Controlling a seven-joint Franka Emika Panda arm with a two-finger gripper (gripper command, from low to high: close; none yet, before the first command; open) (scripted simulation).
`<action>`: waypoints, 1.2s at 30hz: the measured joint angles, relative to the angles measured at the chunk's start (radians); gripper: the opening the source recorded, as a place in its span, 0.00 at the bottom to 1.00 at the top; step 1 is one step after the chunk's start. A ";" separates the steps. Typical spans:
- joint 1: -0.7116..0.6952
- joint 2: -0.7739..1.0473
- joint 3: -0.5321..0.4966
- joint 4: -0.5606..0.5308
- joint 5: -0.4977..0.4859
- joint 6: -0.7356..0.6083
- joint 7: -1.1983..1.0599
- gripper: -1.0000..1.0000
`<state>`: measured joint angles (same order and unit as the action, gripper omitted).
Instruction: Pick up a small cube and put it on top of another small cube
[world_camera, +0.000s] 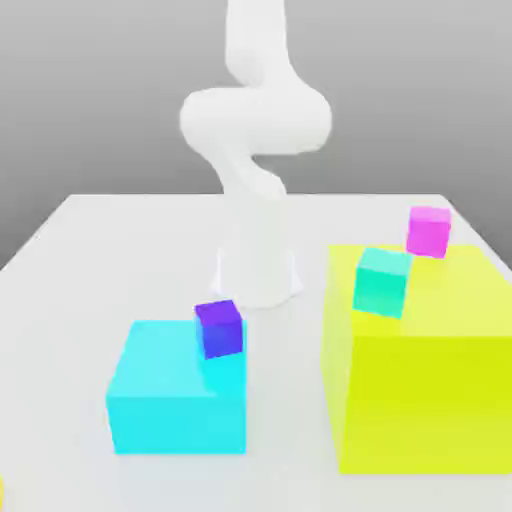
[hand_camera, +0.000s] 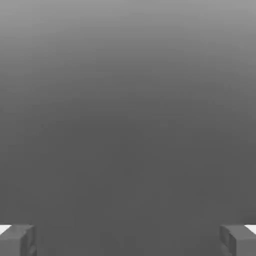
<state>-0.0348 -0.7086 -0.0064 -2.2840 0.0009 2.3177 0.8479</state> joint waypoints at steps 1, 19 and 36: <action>-0.015 0.039 -0.003 0.007 0.001 0.008 0.020 0.50; -0.224 0.695 -0.109 0.122 0.028 0.135 0.349 0.50; -0.380 1.313 -0.152 0.237 0.186 0.321 0.497 0.00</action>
<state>-0.4151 0.6041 -0.1581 -2.0472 0.1866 2.6391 1.3446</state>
